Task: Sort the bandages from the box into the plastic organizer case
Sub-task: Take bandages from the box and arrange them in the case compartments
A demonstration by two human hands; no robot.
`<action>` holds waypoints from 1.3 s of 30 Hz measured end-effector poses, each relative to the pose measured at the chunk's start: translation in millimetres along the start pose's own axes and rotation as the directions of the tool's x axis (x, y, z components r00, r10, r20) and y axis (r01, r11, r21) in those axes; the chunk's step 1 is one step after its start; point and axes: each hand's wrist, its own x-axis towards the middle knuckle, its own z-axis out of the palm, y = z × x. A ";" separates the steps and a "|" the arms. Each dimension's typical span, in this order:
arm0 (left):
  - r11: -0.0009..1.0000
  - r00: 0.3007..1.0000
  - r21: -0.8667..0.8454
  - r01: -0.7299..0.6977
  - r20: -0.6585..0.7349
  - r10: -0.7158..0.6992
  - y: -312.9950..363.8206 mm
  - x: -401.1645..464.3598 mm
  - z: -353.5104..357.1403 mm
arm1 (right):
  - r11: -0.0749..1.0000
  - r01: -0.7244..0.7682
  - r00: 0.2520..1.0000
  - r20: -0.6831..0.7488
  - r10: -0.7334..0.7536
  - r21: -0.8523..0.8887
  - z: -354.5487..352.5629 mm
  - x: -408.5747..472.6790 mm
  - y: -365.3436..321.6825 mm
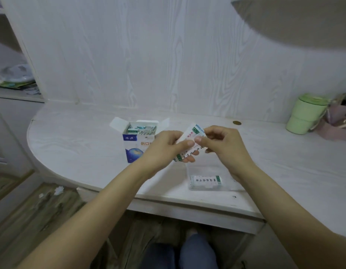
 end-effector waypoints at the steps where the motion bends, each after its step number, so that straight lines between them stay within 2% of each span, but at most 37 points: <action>1: 0.999 1.000 -0.050 -0.002 -0.021 0.001 -3.0 -0.4 5.9 | 1.000 -0.012 1.000 -0.003 0.012 -0.005 -4.2 -2.4 2.7; 9: 0.990 0.997 -0.136 0.043 -0.060 -0.051 -8.2 -2.8 31.8 | 0.995 -0.068 0.995 -0.077 0.063 -0.072 -27.7 -17.9 10.7; 13: 0.993 0.992 -0.113 0.042 -0.112 -0.055 -10.2 -2.3 35.9 | 0.994 -0.094 0.994 -0.067 0.090 -0.049 -33.9 -20.7 16.5; 20: 0.996 0.990 0.074 0.044 -0.135 -0.034 -13.9 -4.7 39.2 | 0.994 -0.106 0.988 -0.113 0.105 0.004 -43.9 -24.4 27.6; 23: 0.978 0.973 0.209 0.012 -0.228 0.036 -17.7 -4.3 37.5 | 0.989 -0.145 0.984 -0.103 0.144 0.004 -44.7 -22.9 32.6; 27: 0.927 0.900 0.370 -0.055 -0.383 0.206 -18.6 -4.0 35.0 | 0.978 -0.210 0.972 -0.107 0.209 0.005 -48.5 -22.5 40.0; 30: 0.946 0.881 0.316 -0.078 -0.422 0.214 -16.5 -3.5 34.3 | 0.975 -0.202 0.974 -0.121 0.191 -0.090 -45.0 -23.5 44.4; 39: 0.921 0.876 0.387 -0.051 -0.425 0.227 -23.2 -1.3 31.4 | 0.881 -0.127 0.991 -0.024 0.130 -0.455 -23.4 -21.5 47.3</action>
